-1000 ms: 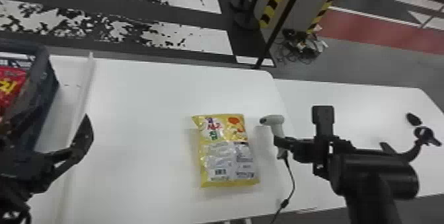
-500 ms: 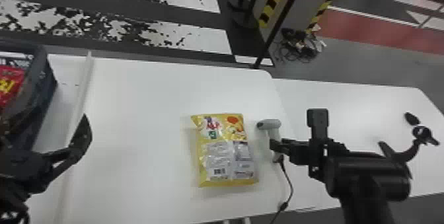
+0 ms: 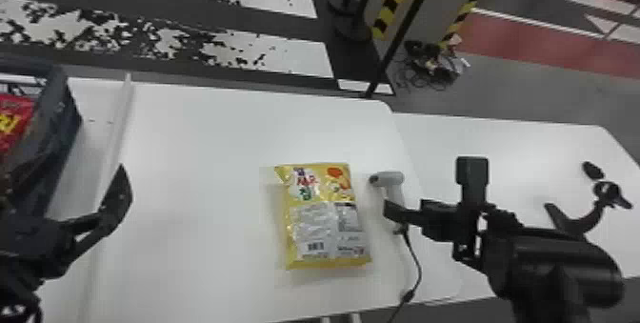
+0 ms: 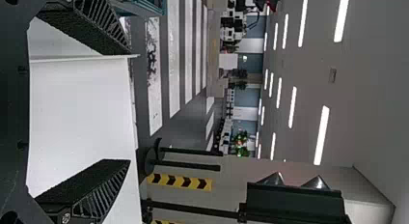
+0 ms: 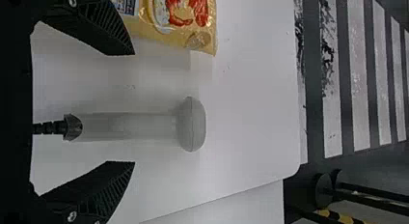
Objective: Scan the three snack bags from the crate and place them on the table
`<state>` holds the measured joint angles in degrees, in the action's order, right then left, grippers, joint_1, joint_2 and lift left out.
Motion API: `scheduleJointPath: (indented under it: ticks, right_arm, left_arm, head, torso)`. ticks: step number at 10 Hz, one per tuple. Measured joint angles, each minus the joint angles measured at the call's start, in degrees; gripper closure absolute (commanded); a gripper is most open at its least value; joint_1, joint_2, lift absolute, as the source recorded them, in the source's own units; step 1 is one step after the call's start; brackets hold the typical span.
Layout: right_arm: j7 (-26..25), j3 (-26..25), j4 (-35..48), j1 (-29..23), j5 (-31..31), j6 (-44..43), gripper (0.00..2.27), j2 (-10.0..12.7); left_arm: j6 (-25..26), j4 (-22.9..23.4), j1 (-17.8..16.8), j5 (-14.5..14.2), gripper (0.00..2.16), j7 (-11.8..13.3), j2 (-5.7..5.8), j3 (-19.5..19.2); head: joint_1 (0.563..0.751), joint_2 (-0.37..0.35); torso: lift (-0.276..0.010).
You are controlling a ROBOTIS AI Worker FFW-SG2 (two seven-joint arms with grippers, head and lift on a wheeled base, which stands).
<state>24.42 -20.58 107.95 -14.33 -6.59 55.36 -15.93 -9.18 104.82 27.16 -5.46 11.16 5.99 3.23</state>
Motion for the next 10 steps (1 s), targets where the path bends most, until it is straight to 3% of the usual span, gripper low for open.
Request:
scheduleJointPath:
  ticks: [2, 5, 10]
  right_arm:
    - [2.52, -1.5, 3.39, -2.23, -3.42, 1.67, 0.06, 0.31]
    - [11.37, -4.8, 0.25, -2.14, -11.74, 3.08, 0.06, 0.55]
    - [21.05, -2.42, -10.21, 0.63, -10.33, -2.61, 0.06, 0.32]
  left_arm:
    - [0.0, -0.04, 0.0, -0.05, 0.08, 0.01, 0.01, 0.02]
    - [-0.16, -0.06, 0.0, -0.24, 0.08, 0.04, 0.15, 0.02]
    - [-0.26, -0.49, -0.09, -0.26, 0.08, 0.04, 0.22, 0.29]
  head:
    - [0.695, -0.3]
    - [0.695, -0.252]
    - [0.695, -0.221]
  torso:
    - [-0.062]
    - [-0.062]
    - [-0.062]
